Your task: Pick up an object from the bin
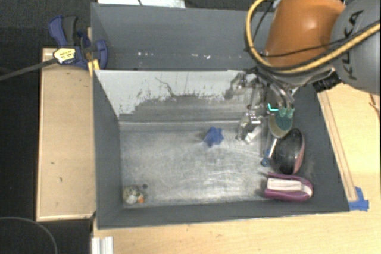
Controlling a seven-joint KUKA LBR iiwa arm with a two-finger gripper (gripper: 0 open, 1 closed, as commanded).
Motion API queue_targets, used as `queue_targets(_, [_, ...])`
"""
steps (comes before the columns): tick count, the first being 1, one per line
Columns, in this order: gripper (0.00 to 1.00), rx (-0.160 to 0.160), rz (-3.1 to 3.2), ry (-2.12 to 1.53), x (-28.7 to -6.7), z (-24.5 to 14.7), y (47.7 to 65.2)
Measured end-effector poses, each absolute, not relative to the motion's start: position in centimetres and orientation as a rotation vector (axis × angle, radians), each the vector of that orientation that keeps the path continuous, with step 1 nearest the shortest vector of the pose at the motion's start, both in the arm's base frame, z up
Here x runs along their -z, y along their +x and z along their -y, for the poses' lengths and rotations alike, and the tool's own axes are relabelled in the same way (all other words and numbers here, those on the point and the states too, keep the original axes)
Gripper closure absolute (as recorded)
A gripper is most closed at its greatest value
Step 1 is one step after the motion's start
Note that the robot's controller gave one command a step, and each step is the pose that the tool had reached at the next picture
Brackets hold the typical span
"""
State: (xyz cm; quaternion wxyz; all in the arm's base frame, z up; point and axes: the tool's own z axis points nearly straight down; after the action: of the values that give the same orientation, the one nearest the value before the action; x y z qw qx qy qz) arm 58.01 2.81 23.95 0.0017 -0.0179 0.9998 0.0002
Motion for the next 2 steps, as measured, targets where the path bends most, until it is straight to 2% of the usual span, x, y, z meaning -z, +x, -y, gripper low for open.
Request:
queue_targets(1, [0.00, -0.002, -3.098, -0.486, -7.4, -4.9, 56.7])
queue_targets(2, [0.00, -0.005, -3.120, -0.233, -7.4, -2.5, 58.1])
